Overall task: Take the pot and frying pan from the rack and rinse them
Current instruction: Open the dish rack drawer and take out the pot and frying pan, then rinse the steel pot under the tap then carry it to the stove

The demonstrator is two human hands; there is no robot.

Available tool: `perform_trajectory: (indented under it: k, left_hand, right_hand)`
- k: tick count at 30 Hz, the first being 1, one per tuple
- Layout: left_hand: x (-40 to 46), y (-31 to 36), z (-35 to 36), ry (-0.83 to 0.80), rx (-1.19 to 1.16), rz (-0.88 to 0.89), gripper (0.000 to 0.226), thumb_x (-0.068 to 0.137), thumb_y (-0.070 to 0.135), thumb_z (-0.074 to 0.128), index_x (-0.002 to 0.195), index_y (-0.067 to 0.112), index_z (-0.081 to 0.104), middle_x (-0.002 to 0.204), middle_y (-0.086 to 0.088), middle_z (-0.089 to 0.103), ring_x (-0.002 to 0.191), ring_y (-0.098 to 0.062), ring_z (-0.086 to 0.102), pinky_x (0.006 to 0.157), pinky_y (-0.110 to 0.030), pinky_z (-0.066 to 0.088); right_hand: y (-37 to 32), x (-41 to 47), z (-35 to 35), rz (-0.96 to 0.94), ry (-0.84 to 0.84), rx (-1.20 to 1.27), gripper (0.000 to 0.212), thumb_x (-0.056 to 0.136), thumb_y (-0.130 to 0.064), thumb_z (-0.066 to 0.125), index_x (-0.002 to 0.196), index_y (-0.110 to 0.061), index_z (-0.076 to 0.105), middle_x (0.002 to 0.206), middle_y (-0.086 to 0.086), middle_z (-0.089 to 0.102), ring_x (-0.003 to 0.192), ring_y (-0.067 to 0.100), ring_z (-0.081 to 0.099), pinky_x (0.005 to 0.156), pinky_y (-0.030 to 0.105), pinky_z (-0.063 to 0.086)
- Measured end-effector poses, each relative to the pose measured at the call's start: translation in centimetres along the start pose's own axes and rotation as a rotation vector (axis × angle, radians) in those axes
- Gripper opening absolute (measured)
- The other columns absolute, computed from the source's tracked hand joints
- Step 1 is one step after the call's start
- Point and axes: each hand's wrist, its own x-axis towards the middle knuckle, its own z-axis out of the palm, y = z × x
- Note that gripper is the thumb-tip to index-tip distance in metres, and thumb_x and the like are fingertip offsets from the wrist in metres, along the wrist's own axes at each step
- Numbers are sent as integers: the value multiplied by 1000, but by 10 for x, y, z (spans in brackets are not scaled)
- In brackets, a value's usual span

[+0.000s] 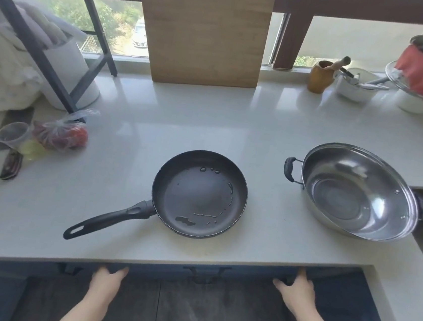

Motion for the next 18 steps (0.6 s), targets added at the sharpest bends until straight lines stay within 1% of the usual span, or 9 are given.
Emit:
perform_trajectory:
  k: [2,5,8,10,12,14,16,17,18]
  left_hand:
    - [2,-3,-1,-19,-35,13,69,92,22,65,148,2,30,152,-19,31,137,-38,34,110,-51,33]
    - [1,-5,-4,-24,-36,20,69,90,24,68,147,5,34,150,-18,37,135,-37,38,110,-52,34]
    - [-8,-1,-6,-13,28,25,71,89,21,69,147,0,33,147,-22,41,135,-39,39,110,-47,34]
    - [-23,4,-2,-53,122,72,69,88,15,70,145,-5,36,144,-26,44,134,-39,41,108,-44,33]
    - [-46,10,10,-174,214,139,65,85,10,72,140,-7,41,140,-25,49,132,-36,45,108,-40,33]
    - [-69,19,30,-344,293,243,68,81,12,75,140,-1,44,137,-21,53,129,-30,50,108,-37,36]
    - [-95,36,53,-489,379,425,73,76,25,78,140,13,45,135,-11,56,124,-19,54,104,-28,39]
    - [-110,49,65,-544,422,527,71,76,31,76,139,21,44,133,-2,57,122,-13,53,101,-24,39]
    - [-127,66,78,-584,450,631,67,80,31,74,139,26,43,130,6,55,122,-8,50,99,-22,38]
  right_hand:
    - [3,2,0,7,-12,9,79,77,-39,77,140,-13,36,130,20,50,123,40,46,96,50,46]
    - [8,-1,-2,-11,-21,-6,93,76,-42,77,150,-17,26,137,21,46,126,39,47,99,50,45]
    - [11,-13,-8,-60,-30,6,100,78,-40,77,155,-22,16,143,17,41,131,34,44,101,48,45]
    - [16,-26,-14,-84,-46,60,103,79,-37,77,156,-23,11,144,16,40,131,30,45,102,45,44]
    - [24,-42,-25,-106,-66,124,102,81,-31,76,157,-22,9,141,15,42,128,25,48,104,40,43]
    - [32,-57,-39,-119,-71,180,100,84,-28,75,157,-23,7,138,11,44,125,21,49,103,34,42]
    - [40,-70,-58,-127,-51,217,99,85,-30,74,157,-27,6,131,4,45,119,17,49,98,29,43]
    - [44,-75,-68,-131,-33,231,98,85,-31,74,157,-28,7,129,2,45,117,15,49,97,28,43]
    - [47,-80,-80,-140,-10,247,97,86,-32,73,156,-28,7,129,0,45,115,14,49,96,27,42]
